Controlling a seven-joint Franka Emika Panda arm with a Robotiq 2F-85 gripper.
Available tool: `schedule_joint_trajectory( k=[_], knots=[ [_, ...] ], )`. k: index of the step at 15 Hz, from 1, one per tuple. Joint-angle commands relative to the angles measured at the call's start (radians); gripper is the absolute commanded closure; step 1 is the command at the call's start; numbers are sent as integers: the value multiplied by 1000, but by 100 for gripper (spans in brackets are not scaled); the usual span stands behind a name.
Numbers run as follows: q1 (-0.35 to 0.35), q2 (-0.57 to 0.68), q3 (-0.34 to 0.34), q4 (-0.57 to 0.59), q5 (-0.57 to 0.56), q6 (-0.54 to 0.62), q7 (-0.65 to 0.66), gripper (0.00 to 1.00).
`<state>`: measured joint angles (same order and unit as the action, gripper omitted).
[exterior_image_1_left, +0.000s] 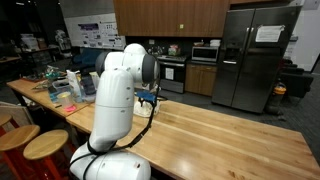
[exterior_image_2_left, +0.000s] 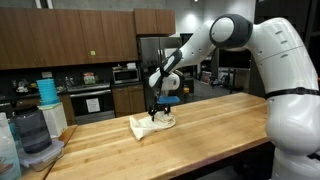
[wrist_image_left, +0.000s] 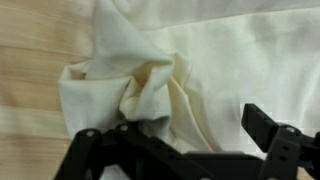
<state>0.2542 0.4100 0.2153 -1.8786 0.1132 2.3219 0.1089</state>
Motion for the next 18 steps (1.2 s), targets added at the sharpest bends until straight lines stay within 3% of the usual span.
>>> schedule_joint_trajectory(
  k=[1,6,10,18],
  knots=[
    [-43,-112,-18,-149,47,105,5,0],
    [-37,-294,-1,-298,56,266,13,0],
    [-1,-403,28,-342,38,321,35,0],
    [63,-338,91,-279,10,306,101,0]
  ],
)
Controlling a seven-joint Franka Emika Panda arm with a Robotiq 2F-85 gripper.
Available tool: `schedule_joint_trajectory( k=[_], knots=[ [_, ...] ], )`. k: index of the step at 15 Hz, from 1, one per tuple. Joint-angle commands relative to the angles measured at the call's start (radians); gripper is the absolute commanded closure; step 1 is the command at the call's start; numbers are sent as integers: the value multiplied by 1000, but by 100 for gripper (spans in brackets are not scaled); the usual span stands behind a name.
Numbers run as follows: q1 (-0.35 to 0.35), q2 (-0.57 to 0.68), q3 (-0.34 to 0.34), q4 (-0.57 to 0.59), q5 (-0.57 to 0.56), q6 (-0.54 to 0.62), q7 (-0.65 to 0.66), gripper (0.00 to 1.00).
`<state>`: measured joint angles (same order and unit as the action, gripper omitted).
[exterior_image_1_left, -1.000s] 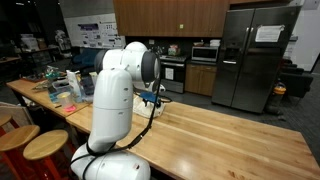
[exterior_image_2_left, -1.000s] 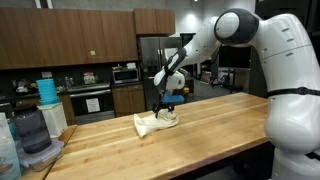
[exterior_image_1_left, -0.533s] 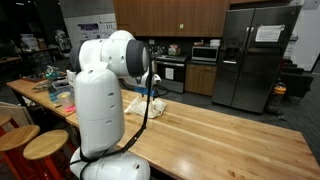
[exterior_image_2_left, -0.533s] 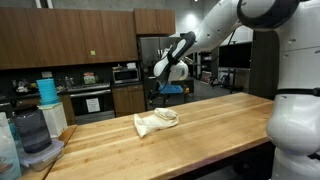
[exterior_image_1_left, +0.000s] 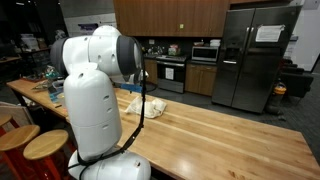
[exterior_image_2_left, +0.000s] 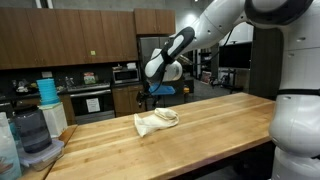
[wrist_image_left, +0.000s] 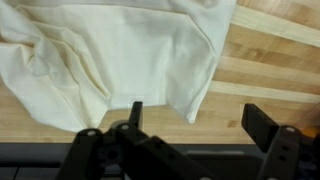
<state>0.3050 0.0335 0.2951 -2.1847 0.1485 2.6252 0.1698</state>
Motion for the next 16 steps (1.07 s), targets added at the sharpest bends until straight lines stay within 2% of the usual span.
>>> schedule_joint_trajectory(
  k=[1,5,10,16],
  knots=[
    [20,53,17,37,-25,2,47,0],
    [50,124,25,91,-57,-1,91,0],
    [115,229,1,179,-202,-40,205,0],
    [222,336,-72,308,-379,-181,339,0]
  ],
)
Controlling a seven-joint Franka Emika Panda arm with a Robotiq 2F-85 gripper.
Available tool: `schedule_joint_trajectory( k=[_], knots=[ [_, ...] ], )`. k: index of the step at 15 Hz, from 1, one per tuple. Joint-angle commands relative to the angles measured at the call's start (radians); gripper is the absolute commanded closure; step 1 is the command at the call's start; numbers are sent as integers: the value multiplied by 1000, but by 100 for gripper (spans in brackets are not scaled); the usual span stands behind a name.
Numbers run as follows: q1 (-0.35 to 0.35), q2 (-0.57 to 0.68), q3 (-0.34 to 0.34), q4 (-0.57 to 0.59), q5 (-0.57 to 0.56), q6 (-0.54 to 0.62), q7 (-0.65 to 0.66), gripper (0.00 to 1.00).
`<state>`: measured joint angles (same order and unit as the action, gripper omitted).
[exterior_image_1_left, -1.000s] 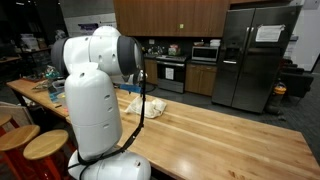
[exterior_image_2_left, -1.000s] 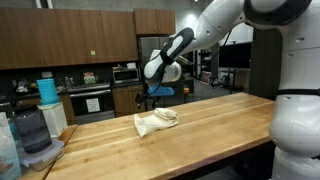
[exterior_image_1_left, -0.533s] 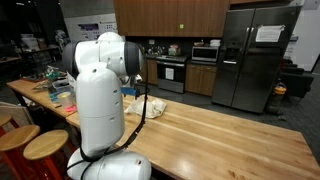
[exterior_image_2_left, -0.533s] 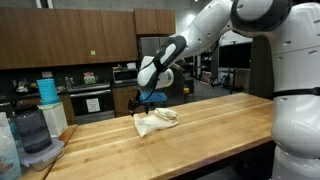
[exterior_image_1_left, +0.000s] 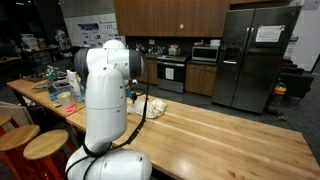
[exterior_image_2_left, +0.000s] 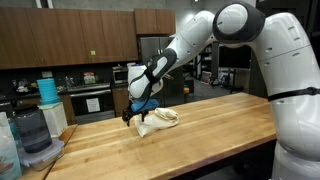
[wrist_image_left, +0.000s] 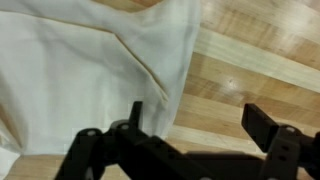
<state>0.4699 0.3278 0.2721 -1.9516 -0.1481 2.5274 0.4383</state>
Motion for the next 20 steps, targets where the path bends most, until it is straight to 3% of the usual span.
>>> schedule_joint_trajectory(
  k=[1,4,6,7,8,9,11,18,20],
  knots=[
    [79,51,-66,91,-123,-110,100,0],
    [143,72,-119,136,-274,-198,199,0],
    [154,84,-123,157,-301,-250,228,5],
    [155,89,-121,165,-299,-272,233,14],
    [153,101,-120,178,-294,-288,234,29],
    [152,106,-118,186,-289,-304,233,30],
    [151,120,-119,203,-285,-331,234,43],
    [140,145,-103,255,-237,-376,210,98],
    [122,136,-81,255,-176,-342,180,100]
  ],
)
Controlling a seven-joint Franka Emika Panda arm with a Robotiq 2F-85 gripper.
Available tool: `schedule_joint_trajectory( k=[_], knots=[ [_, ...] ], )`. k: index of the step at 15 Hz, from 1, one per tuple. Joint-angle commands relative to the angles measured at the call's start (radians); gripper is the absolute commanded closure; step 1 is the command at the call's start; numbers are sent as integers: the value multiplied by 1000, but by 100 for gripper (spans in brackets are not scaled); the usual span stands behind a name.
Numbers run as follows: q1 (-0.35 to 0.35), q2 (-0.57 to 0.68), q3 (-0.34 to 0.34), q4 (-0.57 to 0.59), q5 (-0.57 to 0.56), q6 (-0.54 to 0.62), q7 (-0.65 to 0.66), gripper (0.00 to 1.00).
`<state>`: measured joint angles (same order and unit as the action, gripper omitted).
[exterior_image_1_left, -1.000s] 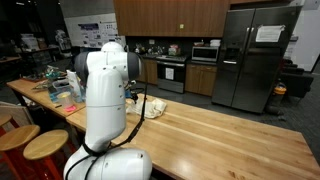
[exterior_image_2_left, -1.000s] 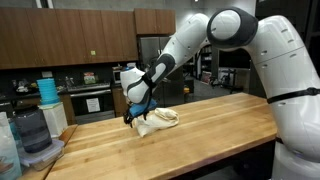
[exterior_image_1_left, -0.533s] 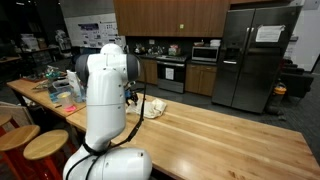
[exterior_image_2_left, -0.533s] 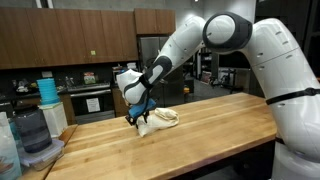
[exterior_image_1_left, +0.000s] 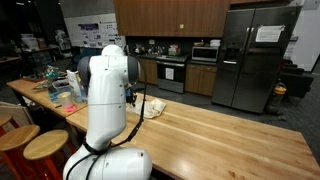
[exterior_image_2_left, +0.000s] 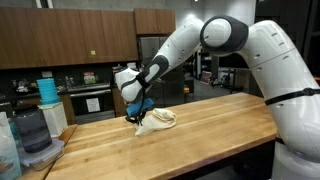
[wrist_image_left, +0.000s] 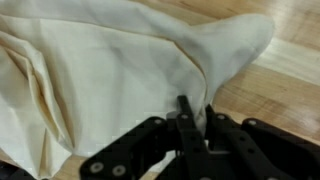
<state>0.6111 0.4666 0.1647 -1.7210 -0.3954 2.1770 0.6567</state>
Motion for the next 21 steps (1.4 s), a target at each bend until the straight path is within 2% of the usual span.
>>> schedule_joint_trajectory(
  k=[1,6,12,21],
  knots=[
    [-26,-12,35,22,107,28,-49,100],
    [-43,-66,48,3,219,127,-76,98],
    [-92,-166,47,-74,281,260,-85,98],
    [-233,-409,52,-372,395,498,-150,98]
  ],
)
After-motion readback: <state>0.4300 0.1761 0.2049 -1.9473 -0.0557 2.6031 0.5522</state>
